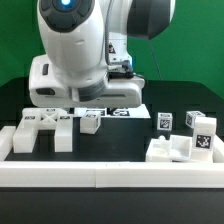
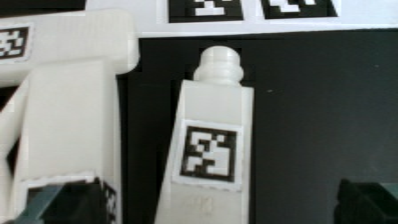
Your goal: Assemble chair
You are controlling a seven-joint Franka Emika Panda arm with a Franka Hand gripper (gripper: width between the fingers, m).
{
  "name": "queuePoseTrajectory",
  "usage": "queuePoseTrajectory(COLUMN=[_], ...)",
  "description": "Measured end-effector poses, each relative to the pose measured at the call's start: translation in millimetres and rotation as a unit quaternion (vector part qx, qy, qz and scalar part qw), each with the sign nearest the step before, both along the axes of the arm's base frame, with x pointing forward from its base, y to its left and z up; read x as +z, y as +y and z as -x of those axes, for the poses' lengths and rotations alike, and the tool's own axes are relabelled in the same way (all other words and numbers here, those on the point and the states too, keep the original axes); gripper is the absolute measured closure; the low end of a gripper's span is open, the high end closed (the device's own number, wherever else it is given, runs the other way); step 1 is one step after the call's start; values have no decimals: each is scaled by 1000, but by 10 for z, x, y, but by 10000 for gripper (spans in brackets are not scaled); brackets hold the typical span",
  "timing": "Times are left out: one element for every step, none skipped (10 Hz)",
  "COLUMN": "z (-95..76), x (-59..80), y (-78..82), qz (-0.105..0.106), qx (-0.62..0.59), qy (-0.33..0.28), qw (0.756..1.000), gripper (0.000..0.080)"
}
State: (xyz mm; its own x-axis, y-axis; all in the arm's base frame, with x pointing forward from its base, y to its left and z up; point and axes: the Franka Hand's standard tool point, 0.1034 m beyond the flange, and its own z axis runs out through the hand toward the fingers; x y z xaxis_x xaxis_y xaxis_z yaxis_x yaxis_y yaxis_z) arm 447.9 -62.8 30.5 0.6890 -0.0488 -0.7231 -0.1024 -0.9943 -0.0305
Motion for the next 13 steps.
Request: queuePoseTrajectory(z=[8,16,19,18,18,18,18,18,18,18,17,14,12], x=[-15,-32,-42,-42,-42,-42,-42,-42,-42,-42,-42,-43,-42], y=[18,41,49,55,56,56,56,56,56,57,65,87,98], qz=[1,0,0,0,0,0,0,0,0,0,1,2,2], qx=[0,1,2,2,3,3,3,3,3,3,3,4,6], qy=[2,3,4,4,4,4,4,4,4,4,4,4,4], qw=[1000,1000,1000,1000,1000,1000,1000,1000,1000,1000,1000,1000,1000], gripper=[150,150,150,150,150,150,150,150,150,150,150,150,150])
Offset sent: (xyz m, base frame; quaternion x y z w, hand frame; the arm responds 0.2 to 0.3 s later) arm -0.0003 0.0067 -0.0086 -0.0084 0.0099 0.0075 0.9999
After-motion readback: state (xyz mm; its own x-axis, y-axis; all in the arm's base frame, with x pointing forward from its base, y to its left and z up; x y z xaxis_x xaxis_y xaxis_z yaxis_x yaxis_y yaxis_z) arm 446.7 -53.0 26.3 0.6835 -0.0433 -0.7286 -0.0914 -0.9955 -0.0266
